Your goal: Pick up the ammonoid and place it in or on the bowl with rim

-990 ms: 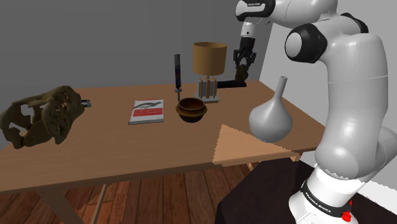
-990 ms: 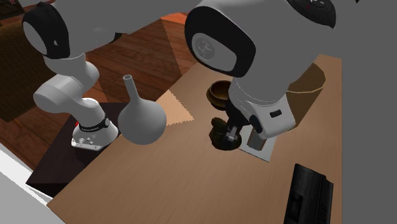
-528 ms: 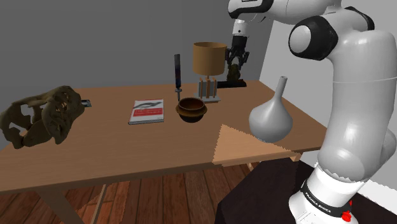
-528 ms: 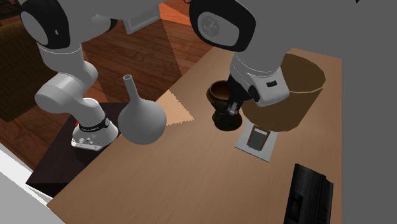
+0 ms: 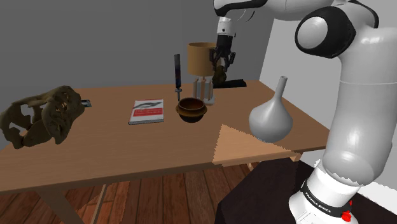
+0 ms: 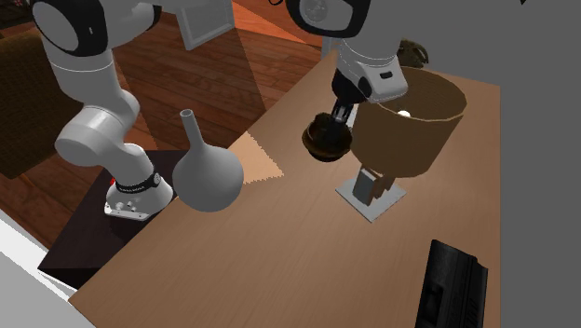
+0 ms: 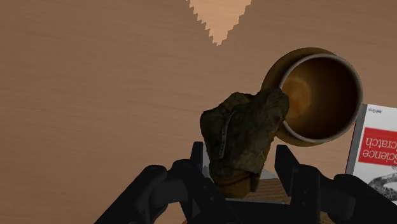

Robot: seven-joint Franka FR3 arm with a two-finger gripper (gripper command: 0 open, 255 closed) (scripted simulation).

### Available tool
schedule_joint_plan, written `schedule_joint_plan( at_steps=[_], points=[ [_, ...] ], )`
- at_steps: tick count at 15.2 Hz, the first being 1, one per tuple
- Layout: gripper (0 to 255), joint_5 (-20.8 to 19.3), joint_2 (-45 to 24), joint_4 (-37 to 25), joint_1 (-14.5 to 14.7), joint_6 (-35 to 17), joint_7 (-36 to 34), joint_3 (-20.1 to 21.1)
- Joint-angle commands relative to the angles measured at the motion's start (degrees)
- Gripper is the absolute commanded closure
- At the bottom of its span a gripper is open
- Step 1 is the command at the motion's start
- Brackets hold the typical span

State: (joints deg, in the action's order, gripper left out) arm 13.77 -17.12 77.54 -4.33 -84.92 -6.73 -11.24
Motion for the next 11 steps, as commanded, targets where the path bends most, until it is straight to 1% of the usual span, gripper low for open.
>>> schedule_joint_plan(
  at_steps=[1,6,11],
  points=[
    [255,0.11,0.25,0.10,1.54,-0.48,-2.34,0.84],
    [255,0.34,0.37,-0.21,5.58,-1.37,-8.53,3.08],
    [255,0.61,-1.18,-2.93,9.68,-1.66,-15.05,5.39]
  ],
)
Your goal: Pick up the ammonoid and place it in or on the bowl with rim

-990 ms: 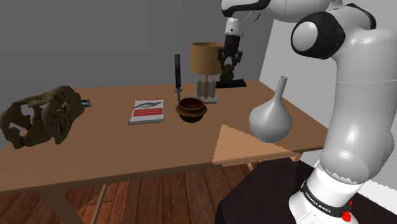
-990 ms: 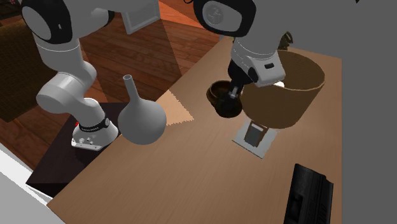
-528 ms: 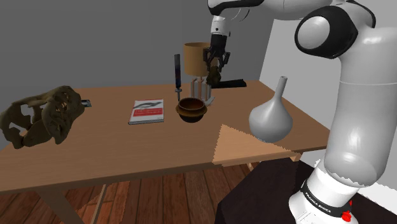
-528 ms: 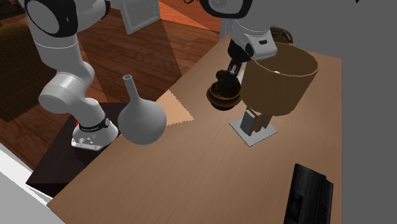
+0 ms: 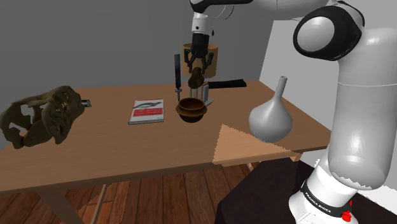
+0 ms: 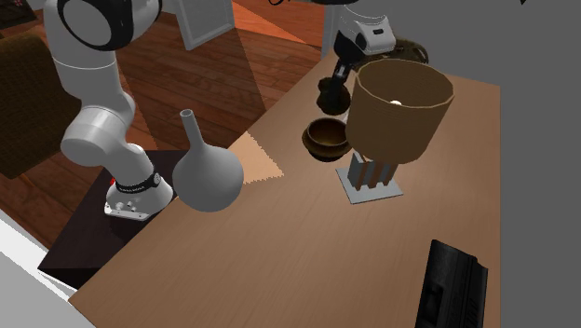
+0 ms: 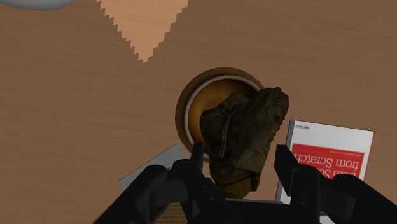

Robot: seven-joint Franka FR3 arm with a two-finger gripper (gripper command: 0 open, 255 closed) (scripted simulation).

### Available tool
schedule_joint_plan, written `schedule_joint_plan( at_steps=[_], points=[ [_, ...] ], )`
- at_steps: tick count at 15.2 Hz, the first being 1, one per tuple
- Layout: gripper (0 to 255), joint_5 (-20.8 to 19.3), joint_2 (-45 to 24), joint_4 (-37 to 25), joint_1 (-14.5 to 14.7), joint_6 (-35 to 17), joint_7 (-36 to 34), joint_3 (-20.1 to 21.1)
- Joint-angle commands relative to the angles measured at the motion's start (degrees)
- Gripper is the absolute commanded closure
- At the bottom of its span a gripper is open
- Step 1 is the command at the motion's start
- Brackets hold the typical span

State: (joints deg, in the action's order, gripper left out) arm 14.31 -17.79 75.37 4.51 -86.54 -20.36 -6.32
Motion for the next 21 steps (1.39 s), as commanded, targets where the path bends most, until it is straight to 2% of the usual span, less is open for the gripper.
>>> schedule_joint_plan(
  at_steps=[1,17,21],
  points=[
    [255,0.04,-0.32,0.28,0.90,-0.88,-1.26,0.47],
    [255,0.22,0.27,13.75,1.46,-13.52,1.26,0.64],
    [255,0.18,0.27,13.75,1.32,-13.53,1.23,0.80]
  ],
)
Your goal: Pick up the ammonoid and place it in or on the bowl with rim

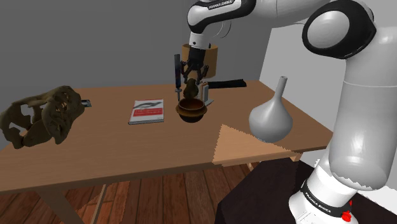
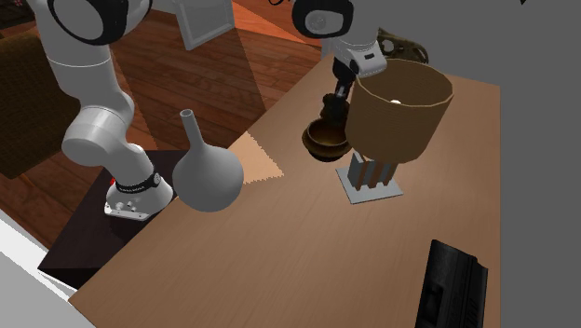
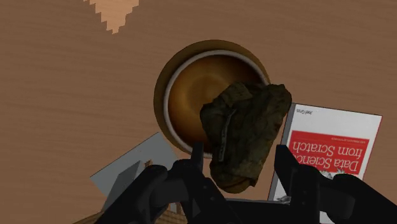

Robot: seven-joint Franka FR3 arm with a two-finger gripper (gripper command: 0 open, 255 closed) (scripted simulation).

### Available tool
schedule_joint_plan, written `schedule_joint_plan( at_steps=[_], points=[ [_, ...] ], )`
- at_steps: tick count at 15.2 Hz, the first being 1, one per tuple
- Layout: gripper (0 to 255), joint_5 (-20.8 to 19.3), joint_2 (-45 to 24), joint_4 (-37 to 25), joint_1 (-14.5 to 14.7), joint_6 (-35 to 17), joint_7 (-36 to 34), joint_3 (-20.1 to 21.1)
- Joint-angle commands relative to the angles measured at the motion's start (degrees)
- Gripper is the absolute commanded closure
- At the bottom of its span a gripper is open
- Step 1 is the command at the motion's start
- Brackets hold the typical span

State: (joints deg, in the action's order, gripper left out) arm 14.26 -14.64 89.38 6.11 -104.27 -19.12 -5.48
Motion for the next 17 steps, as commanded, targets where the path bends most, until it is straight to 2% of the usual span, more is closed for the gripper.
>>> schedule_joint_plan(
  at_steps=[1,4,5,9,10,14,17],
  points=[
    [255,0.21,-2.88,-0.26,-0.33,4.19,-0.03,0.03],
    [255,0.18,-2.87,-0.26,-0.42,4.19,-0.04,0.13],
    [0,0.13,-2.03,1.28,-0.10,3.42,-0.33,0.26],
    [0,-0.19,0.69,5.05,0.93,2.05,-1.58,0.72],
    [0,0.13,-2.87,-0.26,-0.56,4.18,-0.07,0.29],
    [0,-0.09,-3.81,-8.67,-1.76,11.73,-0.57,0.08],
    [0,-0.09,-3.81,-8.67,-1.77,11.73,-0.58,0.09]
  ],
)
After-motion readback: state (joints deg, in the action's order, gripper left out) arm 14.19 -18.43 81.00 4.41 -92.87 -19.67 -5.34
